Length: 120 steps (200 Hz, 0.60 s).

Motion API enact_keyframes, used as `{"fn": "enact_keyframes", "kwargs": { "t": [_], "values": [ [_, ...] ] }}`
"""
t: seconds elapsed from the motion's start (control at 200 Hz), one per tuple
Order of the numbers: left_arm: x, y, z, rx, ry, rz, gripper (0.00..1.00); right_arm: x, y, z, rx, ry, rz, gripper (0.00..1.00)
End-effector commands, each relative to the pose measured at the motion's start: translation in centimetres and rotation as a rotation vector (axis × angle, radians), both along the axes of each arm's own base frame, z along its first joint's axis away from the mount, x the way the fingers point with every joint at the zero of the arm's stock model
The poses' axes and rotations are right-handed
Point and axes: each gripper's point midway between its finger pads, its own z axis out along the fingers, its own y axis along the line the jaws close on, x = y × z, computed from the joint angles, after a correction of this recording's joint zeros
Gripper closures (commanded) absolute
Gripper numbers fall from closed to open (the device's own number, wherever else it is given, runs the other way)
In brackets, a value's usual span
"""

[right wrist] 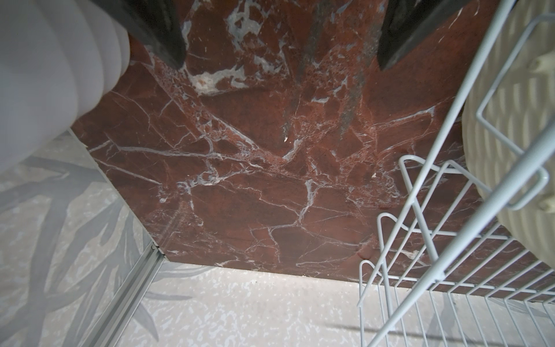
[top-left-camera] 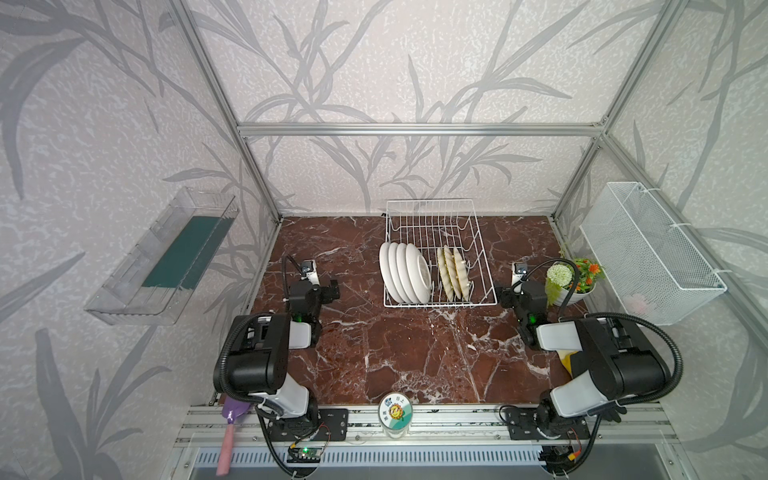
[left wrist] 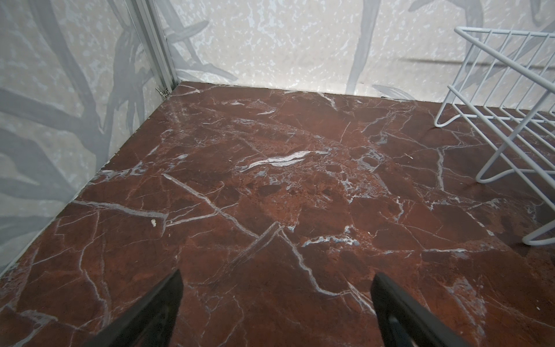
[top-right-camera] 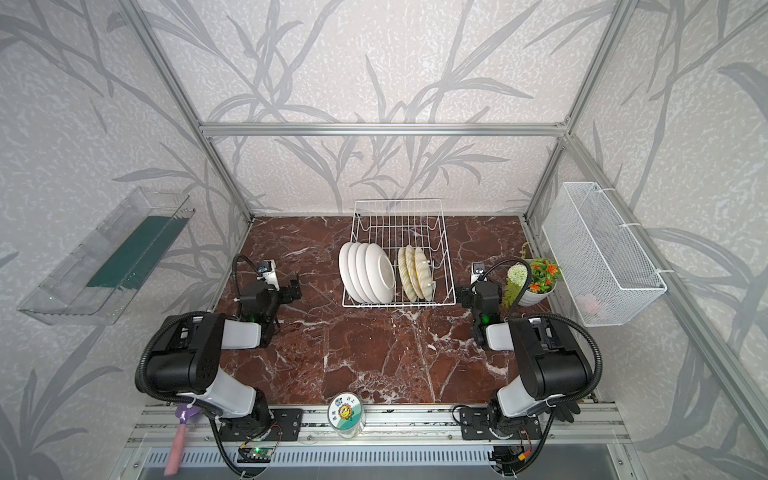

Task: Unload the plates from the dish rack
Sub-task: Pick up a plate from the dish rack.

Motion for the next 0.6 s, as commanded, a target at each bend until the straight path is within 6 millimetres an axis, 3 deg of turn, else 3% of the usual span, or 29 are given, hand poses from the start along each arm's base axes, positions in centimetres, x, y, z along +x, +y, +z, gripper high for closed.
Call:
{"fn": "enact_keyframes", "kwargs": {
  "t": [0.0,0.17,0.38,0.495,0.595],
  "values": [
    [0.1,0.4,0.7,0.005,-0.019,0.016,0.01,0.6,-0.1,1.5,0.006,-0.044,-0.011,0.01],
    [0.0,0.4,0.8,0.007,-0.028,0.016,0.02,0.0,-1.1,2.2,0.013,-0.069,-0.071,0.01],
    [-1.1,0.3,3.4,0.013,-0.054,0.019,0.02,-0.1,-1.0,2.3,0.01,-0.078,-0.062,0.01],
    [-1.3,-0.4,5.7,0.037,-0.069,-0.007,0.03,-0.2,-0.9,2.4,0.009,-0.081,-0.059,0.01],
    [-1.5,-0.5,9.5,0.012,-0.188,0.001,0.03,-0.3,-0.4,2.7,0.005,-0.094,-0.028,0.01]
  ]
}}
